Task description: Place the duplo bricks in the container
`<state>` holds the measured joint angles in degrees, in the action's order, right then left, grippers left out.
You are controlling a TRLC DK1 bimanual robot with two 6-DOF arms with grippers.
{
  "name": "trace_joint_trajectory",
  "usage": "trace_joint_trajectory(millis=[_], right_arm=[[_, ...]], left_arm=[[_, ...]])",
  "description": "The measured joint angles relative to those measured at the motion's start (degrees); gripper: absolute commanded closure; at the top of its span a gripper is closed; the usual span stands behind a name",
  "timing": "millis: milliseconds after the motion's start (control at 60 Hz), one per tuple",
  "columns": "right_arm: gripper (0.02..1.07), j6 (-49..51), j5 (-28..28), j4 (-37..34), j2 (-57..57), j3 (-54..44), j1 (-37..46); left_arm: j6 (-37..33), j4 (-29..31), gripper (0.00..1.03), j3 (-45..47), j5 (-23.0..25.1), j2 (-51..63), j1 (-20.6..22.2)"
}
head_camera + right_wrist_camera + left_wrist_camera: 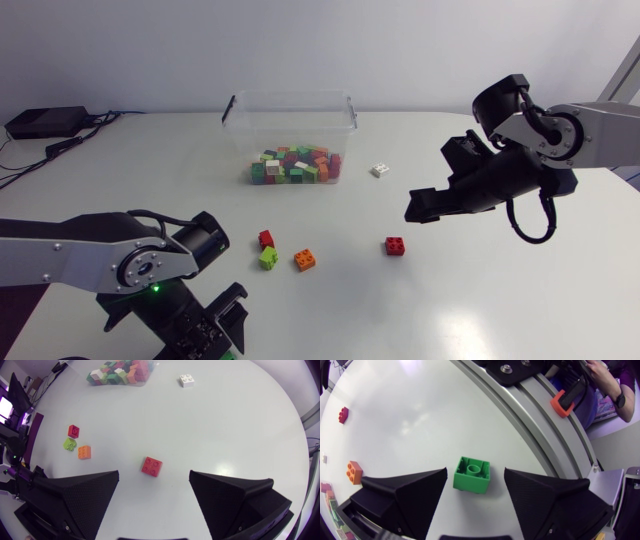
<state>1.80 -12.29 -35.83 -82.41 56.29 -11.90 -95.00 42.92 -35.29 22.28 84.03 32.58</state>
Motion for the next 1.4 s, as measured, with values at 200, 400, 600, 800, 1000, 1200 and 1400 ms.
trace_joint_trajectory(millis=[200,400,600,800,1000,1200,1400], right_arm=[[0.06,0.92,-0.15,0.00,0.00,-0.26,0.00],[0.06,1.29,-0.17,0.02,0.07,-0.52,0.00],[0.06,0.94,-0.17,1.86,0.33,-1.86,-2.60],[0.06,-6.45,3.02,2.80,-2.49,-0.31,-4.37],[0.06,-12.44,7.45,0.13,-11.02,4.48,-9.18],[0.06,-15.37,10.23,-4.70,-17.09,8.63,-11.76],[0.06,-15.61,10.67,-5.57,-17.09,9.73,-11.80]], left_arm=[[0.00,-1.60,0.45,-0.39,1.33,0.50,-0.35],[0.00,-2.80,0.53,-0.39,1.49,1.16,-1.31],[0.72,-3.85,0.57,-0.90,1.46,1.46,-1.46],[8.33,-3.85,0.56,-8.92,2.27,-1.92,-3.48],[15.41,-4.55,0.56,-15.28,3.87,-2.32,-6.25],[18.34,-4.20,0.38,-15.41,2.91,-2.34,-6.75],[28.44,-2.14,0.26,-14.95,-4.13,-2.10,-3.76]])
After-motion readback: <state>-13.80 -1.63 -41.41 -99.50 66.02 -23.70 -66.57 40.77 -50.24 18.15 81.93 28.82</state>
